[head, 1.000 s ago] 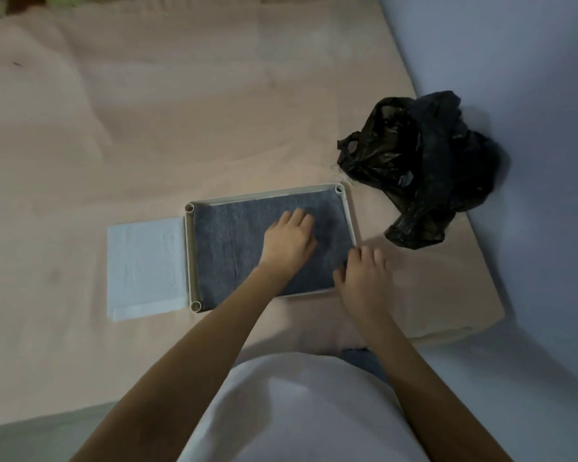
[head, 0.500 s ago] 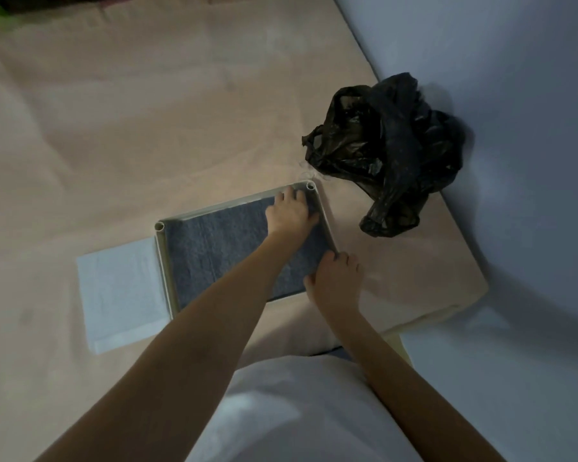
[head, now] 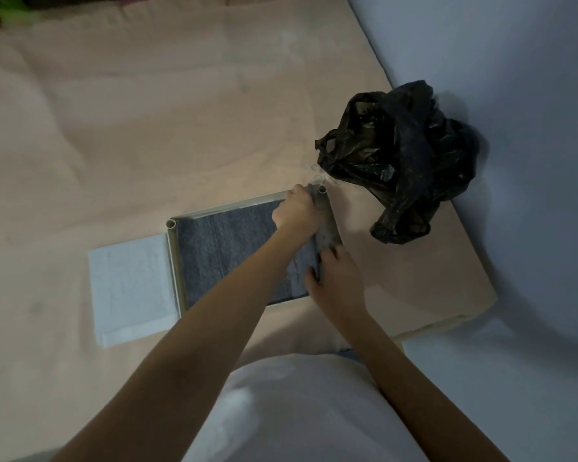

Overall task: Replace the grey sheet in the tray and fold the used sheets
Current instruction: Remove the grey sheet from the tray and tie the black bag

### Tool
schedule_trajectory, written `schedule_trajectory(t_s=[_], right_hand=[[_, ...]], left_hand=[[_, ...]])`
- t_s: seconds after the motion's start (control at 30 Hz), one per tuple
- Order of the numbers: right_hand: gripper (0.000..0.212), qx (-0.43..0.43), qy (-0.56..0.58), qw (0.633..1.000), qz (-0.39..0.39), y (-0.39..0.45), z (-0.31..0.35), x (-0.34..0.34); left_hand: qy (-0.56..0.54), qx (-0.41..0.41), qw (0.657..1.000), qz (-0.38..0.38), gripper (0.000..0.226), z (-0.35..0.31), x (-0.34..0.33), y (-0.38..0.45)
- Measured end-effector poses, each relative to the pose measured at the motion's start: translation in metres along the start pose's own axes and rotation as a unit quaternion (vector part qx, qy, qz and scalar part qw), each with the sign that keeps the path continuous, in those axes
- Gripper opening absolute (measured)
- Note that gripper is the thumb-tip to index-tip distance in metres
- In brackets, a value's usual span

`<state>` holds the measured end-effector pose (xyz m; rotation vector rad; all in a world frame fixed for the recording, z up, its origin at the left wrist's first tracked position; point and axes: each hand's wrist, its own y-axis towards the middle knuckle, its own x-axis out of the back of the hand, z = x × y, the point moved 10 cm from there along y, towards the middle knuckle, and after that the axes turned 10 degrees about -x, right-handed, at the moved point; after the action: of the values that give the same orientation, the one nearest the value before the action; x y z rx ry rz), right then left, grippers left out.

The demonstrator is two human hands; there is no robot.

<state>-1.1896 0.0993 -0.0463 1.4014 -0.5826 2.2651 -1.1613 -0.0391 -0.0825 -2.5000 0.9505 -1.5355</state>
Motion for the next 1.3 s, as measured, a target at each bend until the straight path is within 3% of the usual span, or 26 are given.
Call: schedule_trajectory(t_s=[0.17,0.3,0.4,0.53,0.77,0.83,0.93,1.03,1.1,1.2,1.3], right_hand=[[0.028,0.143,0.018,0.990,-0.003,-0.013,0.039,0.002],[0.048,0.202,0.008,0.975,0.092,-0.022,0.055,-0.026],[0.058,0.198,-0.004,0.969,0.145,-0.021,0.055,-0.049],[0.062,0.226,-0.091,0.957,0.157,-0.012,0.057,-0.072],[0.070,0.267,-0.143,0.938,0.166,-0.003,0.062,-0.085],[0.071,0.280,-0.164,0.931,0.167,-0.003,0.061,-0.090],[0.070,0.292,-0.167,0.927,0.168,-0.002,0.060,-0.094],[0.071,0.302,-0.191,0.918,0.172,0.000,0.059,-0.099],[0.068,0.314,-0.191,0.917,0.157,0.000,0.062,-0.097],[0.058,0.314,-0.152,0.932,0.101,0.007,0.067,-0.085],[0.060,0.285,-0.168,0.941,0.075,0.024,0.074,-0.086]], left_hand=[[-0.193,0.015,0.979,-0.058,0.024,0.040,0.024,-0.014],[-0.256,0.057,0.963,-0.068,0.025,0.092,0.028,-0.028],[-0.254,0.075,0.961,-0.081,0.027,0.120,0.029,-0.038],[-0.234,0.086,0.964,-0.091,0.034,0.141,0.029,-0.048],[-0.200,0.088,0.970,-0.110,0.035,0.158,0.032,-0.063],[-0.160,0.088,0.976,-0.115,0.041,0.156,0.035,-0.069],[0.010,0.058,0.987,-0.151,0.049,0.145,0.048,-0.078],[0.158,-0.081,0.968,-0.179,0.056,0.112,0.047,-0.081],[0.225,-0.168,0.948,-0.149,0.060,0.097,0.028,-0.081],[0.237,-0.172,0.952,-0.085,0.064,0.108,0.004,-0.078],[0.233,-0.168,0.955,-0.076,0.065,0.113,-0.001,-0.076]])
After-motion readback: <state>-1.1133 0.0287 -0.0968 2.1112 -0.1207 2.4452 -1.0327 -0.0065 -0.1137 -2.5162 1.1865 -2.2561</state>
